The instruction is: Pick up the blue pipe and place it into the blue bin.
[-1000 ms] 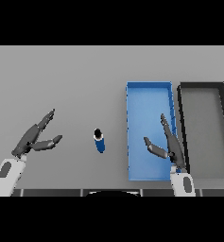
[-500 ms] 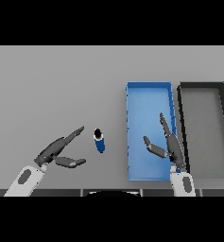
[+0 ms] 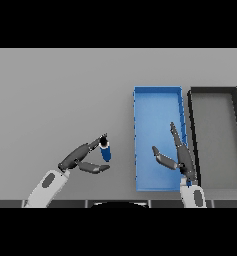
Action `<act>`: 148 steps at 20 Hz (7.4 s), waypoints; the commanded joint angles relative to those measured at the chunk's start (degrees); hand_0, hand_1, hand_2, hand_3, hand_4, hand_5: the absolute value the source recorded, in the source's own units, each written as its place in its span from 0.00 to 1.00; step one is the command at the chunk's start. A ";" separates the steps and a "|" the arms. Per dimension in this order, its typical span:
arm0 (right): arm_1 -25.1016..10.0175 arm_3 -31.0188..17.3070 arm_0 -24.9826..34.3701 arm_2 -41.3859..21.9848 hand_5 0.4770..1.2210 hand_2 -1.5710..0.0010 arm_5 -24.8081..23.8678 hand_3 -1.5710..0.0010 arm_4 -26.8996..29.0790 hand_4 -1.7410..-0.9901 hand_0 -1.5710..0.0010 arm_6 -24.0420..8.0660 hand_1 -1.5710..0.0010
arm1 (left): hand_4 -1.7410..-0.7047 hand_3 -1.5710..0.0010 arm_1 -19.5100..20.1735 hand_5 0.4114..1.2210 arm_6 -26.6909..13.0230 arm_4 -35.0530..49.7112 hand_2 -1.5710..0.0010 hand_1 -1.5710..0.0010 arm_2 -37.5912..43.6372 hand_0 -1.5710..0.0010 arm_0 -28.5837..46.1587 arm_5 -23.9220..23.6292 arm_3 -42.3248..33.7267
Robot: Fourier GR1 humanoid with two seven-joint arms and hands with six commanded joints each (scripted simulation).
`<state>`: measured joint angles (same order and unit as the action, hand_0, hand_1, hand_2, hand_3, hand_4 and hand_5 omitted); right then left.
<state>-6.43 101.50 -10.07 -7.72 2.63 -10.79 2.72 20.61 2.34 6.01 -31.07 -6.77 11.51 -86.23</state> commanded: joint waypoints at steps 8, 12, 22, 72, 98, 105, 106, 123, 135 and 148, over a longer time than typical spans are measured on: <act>-0.27 -0.17 0.39 0.92 0.17 1.00 0.56 1.00 1.49 0.71 1.00 -0.32 1.00 | 0.51 1.00 -7.20 0.15 3.52 -1.57 1.00 1.00 -1.08 1.00 -5.37 0.16 8.30; 0.21 0.11 -0.24 0.43 0.17 1.00 0.16 1.00 0.89 0.72 1.00 -0.39 1.00 | 0.41 0.86 -8.94 0.30 4.15 -0.21 0.77 0.83 -0.46 0.94 -4.81 -0.91 7.88; -0.28 0.57 -0.16 0.80 0.17 1.00 0.82 1.00 1.79 0.73 1.00 -0.15 1.00 | 0.06 0.14 -10.43 0.92 8.96 -1.87 0.09 0.10 -2.65 0.11 -3.34 -2.91 7.96; -5.66 6.03 35.71 -14.92 0.04 0.93 27.66 0.97 28.93 0.66 0.97 -24.72 0.95 | 0.00 0.06 -10.58 1.00 0.10 0.26 0.00 0.00 -3.61 0.00 -7.26 -0.18 -6.17; -1.13 3.71 37.79 -17.60 0.99 0.00 29.81 0.01 30.53 0.33 0.00 -20.81 0.00 | 0.72 0.86 -8.32 0.64 1.07 -10.70 0.87 0.86 -2.89 0.85 -8.41 3.63 -4.99; 1.12 2.18 37.89 -16.58 1.00 0.00 31.27 0.00 27.60 0.33 0.00 -21.27 0.00 | 0.82 0.97 -8.85 0.25 -2.65 -9.70 0.97 0.97 -2.34 0.97 -8.96 3.49 -4.52; 1.00 2.35 37.43 -16.19 1.00 0.00 31.89 0.00 27.80 0.33 0.00 -20.88 0.00 | 0.82 0.98 -9.17 0.23 -2.36 -9.64 0.98 0.98 -2.73 0.97 -8.18 3.40 -4.38; -9.00 1.83 63.20 -0.56 0.87 0.00 9.01 0.00 63.55 0.03 0.00 -33.48 0.00 | 0.80 1.00 -8.83 0.11 -7.15 -8.99 1.00 1.00 -3.05 1.00 -6.67 3.18 -5.89; -20.32 -20.88 62.11 5.90 0.86 0.00 2.71 0.00 53.42 0.00 0.00 -31.83 0.00 | 0.81 1.00 -8.96 0.10 -7.70 -7.46 1.00 1.00 -2.44 1.00 -6.64 3.67 -6.49; -26.56 -20.69 40.25 -9.46 0.86 0.00 -6.19 0.00 55.36 0.20 0.00 -37.65 0.00 | 0.83 1.00 -8.90 0.06 -7.02 -7.66 1.00 1.00 -2.37 1.00 -6.05 3.38 -6.19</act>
<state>-33.02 80.76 30.12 -17.20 -3.62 44.68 -34.92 11.69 -4.56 -1.64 -33.45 -12.83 14.89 -92.43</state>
